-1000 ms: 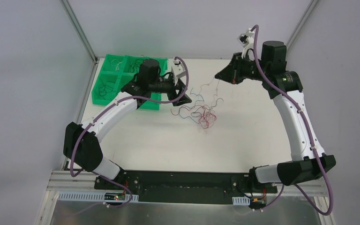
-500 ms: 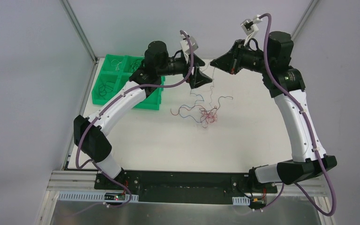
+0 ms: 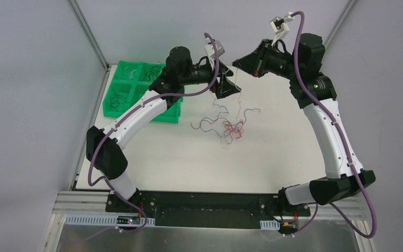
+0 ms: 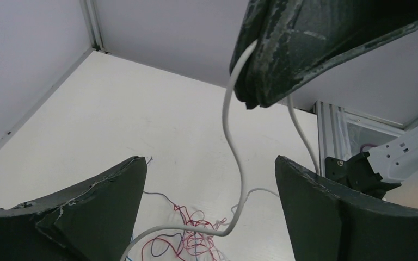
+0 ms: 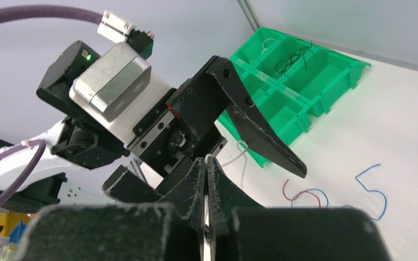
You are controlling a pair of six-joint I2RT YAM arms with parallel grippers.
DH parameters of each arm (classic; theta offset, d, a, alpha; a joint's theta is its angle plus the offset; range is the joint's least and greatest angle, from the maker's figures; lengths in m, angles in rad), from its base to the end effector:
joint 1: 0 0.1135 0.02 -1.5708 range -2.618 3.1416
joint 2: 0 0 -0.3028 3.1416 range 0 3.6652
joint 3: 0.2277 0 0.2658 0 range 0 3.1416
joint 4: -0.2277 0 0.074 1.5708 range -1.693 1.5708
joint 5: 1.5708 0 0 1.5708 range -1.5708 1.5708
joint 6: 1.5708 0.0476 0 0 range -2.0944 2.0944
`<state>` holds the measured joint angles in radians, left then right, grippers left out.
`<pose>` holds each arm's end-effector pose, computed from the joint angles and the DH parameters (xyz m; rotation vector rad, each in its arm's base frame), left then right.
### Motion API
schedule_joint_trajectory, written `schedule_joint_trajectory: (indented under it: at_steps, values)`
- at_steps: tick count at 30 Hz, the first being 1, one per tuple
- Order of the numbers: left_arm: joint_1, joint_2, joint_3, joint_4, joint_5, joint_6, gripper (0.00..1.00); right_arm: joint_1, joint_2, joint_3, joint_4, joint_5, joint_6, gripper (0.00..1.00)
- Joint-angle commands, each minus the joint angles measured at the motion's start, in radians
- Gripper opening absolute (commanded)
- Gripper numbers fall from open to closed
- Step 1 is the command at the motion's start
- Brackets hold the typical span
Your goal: Untangle the cables
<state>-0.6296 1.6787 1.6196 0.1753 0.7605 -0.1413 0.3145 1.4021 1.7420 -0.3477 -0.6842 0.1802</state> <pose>0.3221 -0.2752 0.4717 0.9901 1.2594 -1.1586 0.2799 0.1227 0.5540 -0.6546 1.5194 0.9175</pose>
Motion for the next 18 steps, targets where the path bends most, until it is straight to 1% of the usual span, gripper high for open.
schedule_joint_trajectory:
  at_steps: [1,3,5,6,7,9,10,16,18]
  values:
    - [-0.01,-0.062,0.018,0.047,-0.03,-0.035,0.91,0.02,0.016,0.002,0.129,0.014,0.083,0.0]
    - [-0.01,-0.048,0.05,0.043,-0.066,-0.061,0.85,0.037,0.024,0.003,0.146,0.007,0.097,0.0]
    - [-0.009,-0.038,0.078,0.033,-0.1,-0.09,0.72,0.05,0.026,0.001,0.159,0.002,0.11,0.0]
    - [-0.009,-0.036,0.086,0.028,-0.114,-0.105,0.62,0.052,0.028,0.0,0.168,0.004,0.119,0.0]
    - [-0.007,-0.037,0.092,0.02,-0.124,-0.116,0.43,0.051,0.028,-0.001,0.174,0.005,0.128,0.0]
    - [-0.001,-0.047,0.09,0.009,-0.151,-0.142,0.09,0.051,0.028,-0.002,0.176,0.011,0.128,0.0]
    - [0.003,-0.052,0.085,0.004,-0.166,-0.154,0.0,0.052,0.026,-0.005,0.177,0.015,0.126,0.0]
    - [0.039,-0.079,0.054,-0.006,-0.168,-0.209,0.0,0.052,0.011,-0.022,0.19,0.03,0.113,0.0]
    - [0.047,-0.085,0.037,-0.01,-0.136,-0.201,0.0,0.048,0.007,-0.018,0.192,0.037,0.106,0.0]
